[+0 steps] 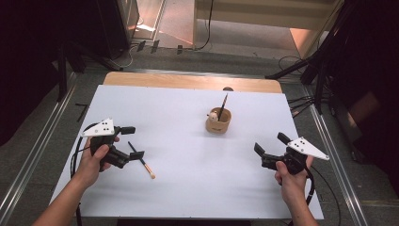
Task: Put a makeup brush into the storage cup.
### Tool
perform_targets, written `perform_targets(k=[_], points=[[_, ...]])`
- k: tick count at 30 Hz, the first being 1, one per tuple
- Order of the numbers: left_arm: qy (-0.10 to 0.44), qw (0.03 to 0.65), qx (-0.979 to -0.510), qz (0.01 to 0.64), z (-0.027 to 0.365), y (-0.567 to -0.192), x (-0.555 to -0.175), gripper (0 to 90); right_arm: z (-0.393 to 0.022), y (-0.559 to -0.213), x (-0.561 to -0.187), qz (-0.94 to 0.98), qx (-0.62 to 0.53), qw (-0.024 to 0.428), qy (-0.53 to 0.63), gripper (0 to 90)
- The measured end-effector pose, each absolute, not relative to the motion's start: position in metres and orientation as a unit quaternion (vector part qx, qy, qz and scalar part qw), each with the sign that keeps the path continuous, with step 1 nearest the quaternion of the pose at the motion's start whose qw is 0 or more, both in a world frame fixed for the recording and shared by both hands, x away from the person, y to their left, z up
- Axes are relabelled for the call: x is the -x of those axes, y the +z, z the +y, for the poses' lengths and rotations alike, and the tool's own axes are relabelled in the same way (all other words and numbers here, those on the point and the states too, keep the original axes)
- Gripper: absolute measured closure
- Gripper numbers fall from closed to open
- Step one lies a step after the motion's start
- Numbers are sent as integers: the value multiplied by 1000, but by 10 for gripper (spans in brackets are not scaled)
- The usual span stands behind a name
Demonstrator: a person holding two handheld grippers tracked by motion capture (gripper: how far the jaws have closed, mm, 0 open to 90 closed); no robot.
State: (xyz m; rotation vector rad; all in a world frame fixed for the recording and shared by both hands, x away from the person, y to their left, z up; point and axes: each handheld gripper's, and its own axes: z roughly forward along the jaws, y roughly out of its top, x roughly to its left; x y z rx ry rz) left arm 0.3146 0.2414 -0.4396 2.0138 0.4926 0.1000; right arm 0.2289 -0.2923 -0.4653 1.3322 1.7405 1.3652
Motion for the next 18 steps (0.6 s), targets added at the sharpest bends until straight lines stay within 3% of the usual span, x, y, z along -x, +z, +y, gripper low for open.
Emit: perform_targets(k=[18], points=[[44, 420, -893, 155, 242, -429, -324, 0, -299, -465, -227, 650, -487, 284, 510, 0]])
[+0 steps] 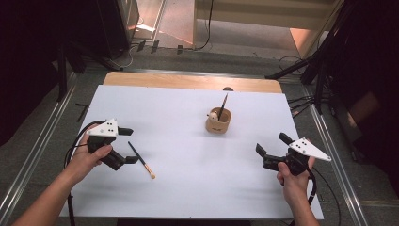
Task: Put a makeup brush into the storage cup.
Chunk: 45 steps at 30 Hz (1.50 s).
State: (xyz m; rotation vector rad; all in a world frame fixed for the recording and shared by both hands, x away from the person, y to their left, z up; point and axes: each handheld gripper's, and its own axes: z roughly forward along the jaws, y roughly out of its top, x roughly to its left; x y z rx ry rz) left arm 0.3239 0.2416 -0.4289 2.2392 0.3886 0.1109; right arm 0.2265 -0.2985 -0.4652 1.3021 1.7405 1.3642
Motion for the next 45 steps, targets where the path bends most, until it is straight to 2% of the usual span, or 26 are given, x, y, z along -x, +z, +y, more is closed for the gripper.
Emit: perform_targets(k=[13, 26, 45], points=[[23, 401, -909, 108, 234, -423, -336, 0, -297, -467, -225, 659, -484, 283, 502, 0], [25, 342, -937, 73, 230, -422, -344, 0, -295, -467, -226, 664, -483, 281, 497, 0], [17, 245, -969, 13, 214, -449, -347, 0, -294, -468, -227, 666, -483, 279, 495, 0]])
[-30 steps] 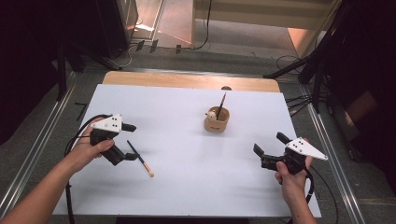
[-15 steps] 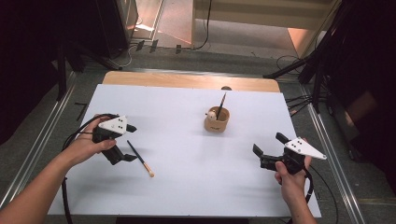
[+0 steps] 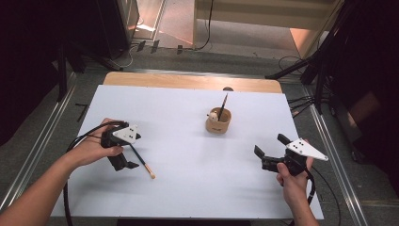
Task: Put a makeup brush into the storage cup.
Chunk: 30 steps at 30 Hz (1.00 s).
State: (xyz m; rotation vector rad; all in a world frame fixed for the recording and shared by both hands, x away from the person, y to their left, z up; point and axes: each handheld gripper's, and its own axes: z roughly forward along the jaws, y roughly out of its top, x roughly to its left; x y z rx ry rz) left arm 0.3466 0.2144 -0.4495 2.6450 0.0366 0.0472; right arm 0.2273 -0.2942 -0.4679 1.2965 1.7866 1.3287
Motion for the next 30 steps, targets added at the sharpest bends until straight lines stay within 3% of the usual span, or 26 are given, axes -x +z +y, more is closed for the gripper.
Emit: perform_targets(k=[20, 30], points=[[15, 144, -989, -16, 196, -467, -342, 4, -292, -470, -229, 669, -484, 276, 492, 0], [15, 129, -991, -9, 191, -471, -341, 44, -292, -471, -229, 671, -484, 275, 490, 0]])
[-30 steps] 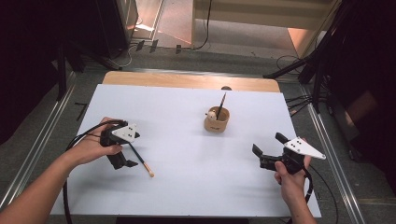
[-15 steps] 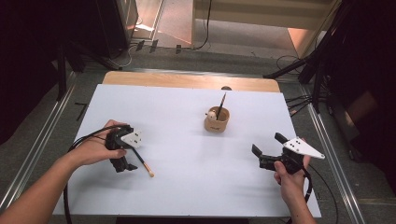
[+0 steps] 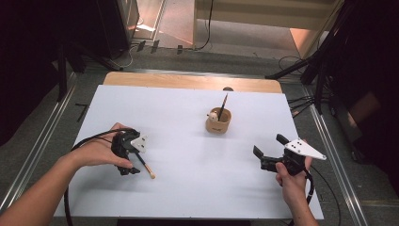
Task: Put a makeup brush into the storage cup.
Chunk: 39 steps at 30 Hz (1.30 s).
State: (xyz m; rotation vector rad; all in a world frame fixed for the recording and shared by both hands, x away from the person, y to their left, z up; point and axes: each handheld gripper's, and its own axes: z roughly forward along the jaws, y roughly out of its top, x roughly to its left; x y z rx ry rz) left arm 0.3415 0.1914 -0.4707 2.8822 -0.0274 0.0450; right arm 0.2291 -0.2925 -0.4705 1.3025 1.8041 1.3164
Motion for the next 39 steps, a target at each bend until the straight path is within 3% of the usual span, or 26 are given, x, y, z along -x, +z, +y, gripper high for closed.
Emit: perform_targets(k=[31, 39], points=[[5, 103, -995, -1, 188, -475, -349, 205, -291, -472, -230, 673, -487, 273, 486, 0], [8, 103, -995, -7, 187, -470, -351, 378, -292, -472, -230, 672, -487, 275, 486, 0]])
